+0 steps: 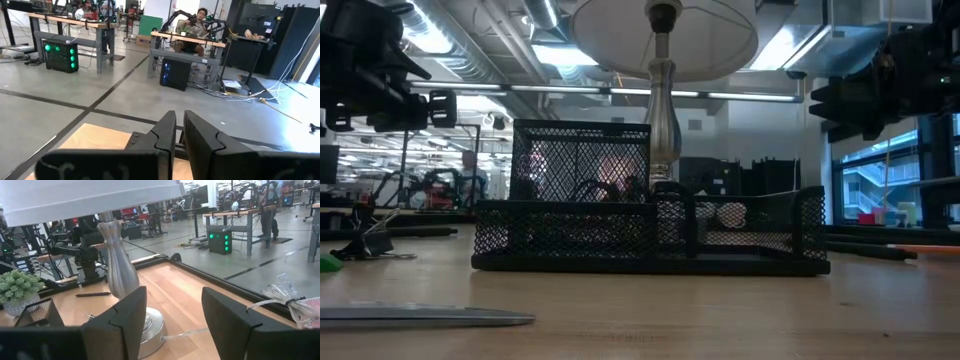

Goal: Pick and place office supplies into organizer
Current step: Put the top black binder clip into the black desk organizer

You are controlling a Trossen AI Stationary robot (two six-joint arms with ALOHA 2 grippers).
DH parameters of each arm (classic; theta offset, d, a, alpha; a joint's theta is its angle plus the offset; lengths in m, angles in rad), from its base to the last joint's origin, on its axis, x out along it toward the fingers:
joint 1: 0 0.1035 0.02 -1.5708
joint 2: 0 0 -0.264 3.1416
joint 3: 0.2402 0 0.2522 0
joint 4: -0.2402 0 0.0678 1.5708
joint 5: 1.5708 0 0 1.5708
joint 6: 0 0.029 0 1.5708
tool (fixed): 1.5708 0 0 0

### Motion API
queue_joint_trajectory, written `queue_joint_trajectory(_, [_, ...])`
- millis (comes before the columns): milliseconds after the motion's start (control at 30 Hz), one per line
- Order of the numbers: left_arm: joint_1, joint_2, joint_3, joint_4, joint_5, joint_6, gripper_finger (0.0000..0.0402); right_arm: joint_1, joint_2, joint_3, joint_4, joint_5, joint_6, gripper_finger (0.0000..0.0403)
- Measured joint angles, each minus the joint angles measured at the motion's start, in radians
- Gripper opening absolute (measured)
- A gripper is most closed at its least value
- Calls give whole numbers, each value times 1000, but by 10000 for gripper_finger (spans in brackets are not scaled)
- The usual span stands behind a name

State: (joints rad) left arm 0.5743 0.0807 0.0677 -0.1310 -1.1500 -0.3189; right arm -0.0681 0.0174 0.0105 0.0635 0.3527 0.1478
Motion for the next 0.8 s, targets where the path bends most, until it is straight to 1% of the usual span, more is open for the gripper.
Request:
queue_joint_trajectory(100, [0, 0, 0, 0, 6, 45, 35, 0, 0, 0, 0, 0, 0, 193])
queue_joint_trajectory(167, [0, 0, 0, 0, 50, 100, 44, 0, 0, 0, 0, 0, -1, 193])
queue_joint_trajectory(267, [0, 0, 0, 5, 138, 154, 72, 0, 0, 0, 0, 0, -3, 193])
queue_joint_trajectory(367, [0, 0, 0, 11, 218, 163, 110, 0, 0, 0, 0, 0, -3, 193])
queue_joint_trajectory(533, [0, 0, 0, 127, 423, 73, 167, 0, 0, 0, 0, 5, -3, 193])
queue_joint_trajectory(633, [-1, 1, 0, 196, 575, 93, 185, 0, 0, 0, 0, 5, -3, 193])
queue_joint_trajectory(700, [-5, 14, 1, 237, 661, 110, 189, 0, 0, 0, 0, 5, -3, 193])
queue_joint_trajectory(800, [-19, 65, 45, 203, 698, 112, 189, 0, 0, 0, 0, 5, -3, 193])
